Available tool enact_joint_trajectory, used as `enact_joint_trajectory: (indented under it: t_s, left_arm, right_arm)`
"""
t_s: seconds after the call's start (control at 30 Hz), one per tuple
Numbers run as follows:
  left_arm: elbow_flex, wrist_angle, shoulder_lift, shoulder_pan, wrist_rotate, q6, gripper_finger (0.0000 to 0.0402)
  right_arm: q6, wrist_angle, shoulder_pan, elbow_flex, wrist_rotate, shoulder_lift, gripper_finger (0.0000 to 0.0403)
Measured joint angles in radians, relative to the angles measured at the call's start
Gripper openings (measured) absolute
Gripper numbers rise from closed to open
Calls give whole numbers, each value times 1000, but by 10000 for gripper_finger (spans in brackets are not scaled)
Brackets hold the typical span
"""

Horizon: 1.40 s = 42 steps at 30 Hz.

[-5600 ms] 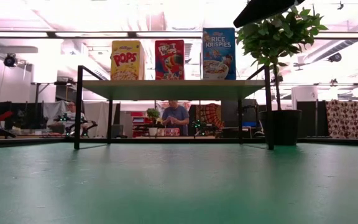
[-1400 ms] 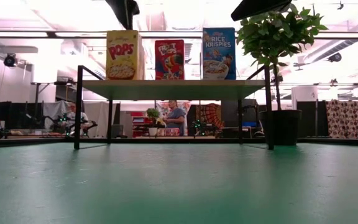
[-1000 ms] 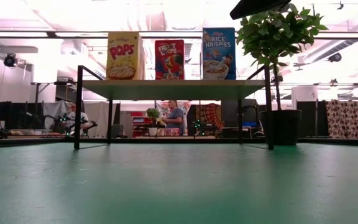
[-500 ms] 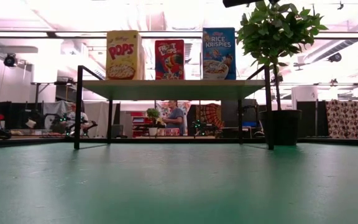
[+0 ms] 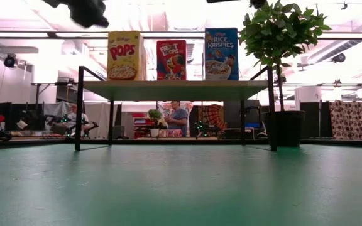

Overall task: Stack cereal on shelf
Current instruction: Put the red cereal box on the shelf aligned with the other red cereal boxes

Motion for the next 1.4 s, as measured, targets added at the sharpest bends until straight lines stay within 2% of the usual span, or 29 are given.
enact_joint_trajectory:
  t_s: [0.1,0.23,0.33,0.5,0.67,0.77,1.0,1.23,1.4]
  left_arm:
    - [-81,38,-59,-2,-24,-37,194]
    - [-160,71,-145,-2,-117,-81,194]
    - [-193,70,-202,-2,-150,-99,194]
    - [-224,65,-287,-2,-212,-96,194]
    - [-240,63,-343,-2,-244,-96,194]
    - [-258,88,-358,-2,-254,-99,194]
    - [-347,287,-352,-3,-253,-131,194]
    - [-481,574,-315,-26,-243,-134,194]
    - [-541,739,-271,-38,-217,-151,194]
  right_arm:
    - [-51,73,-49,0,-60,0,11]
    - [-121,196,-109,0,-68,0,11]
    - [-137,255,-158,20,-71,0,11]
    - [-181,257,-235,86,-142,13,11]
    - [-228,222,-275,175,-146,65,11]
    - [-236,153,-278,244,-147,97,11]
    - [-168,-110,-273,433,-155,171,11]
    - [14,-449,-257,582,-327,237,11]
    - [151,-641,-214,616,-360,269,11]
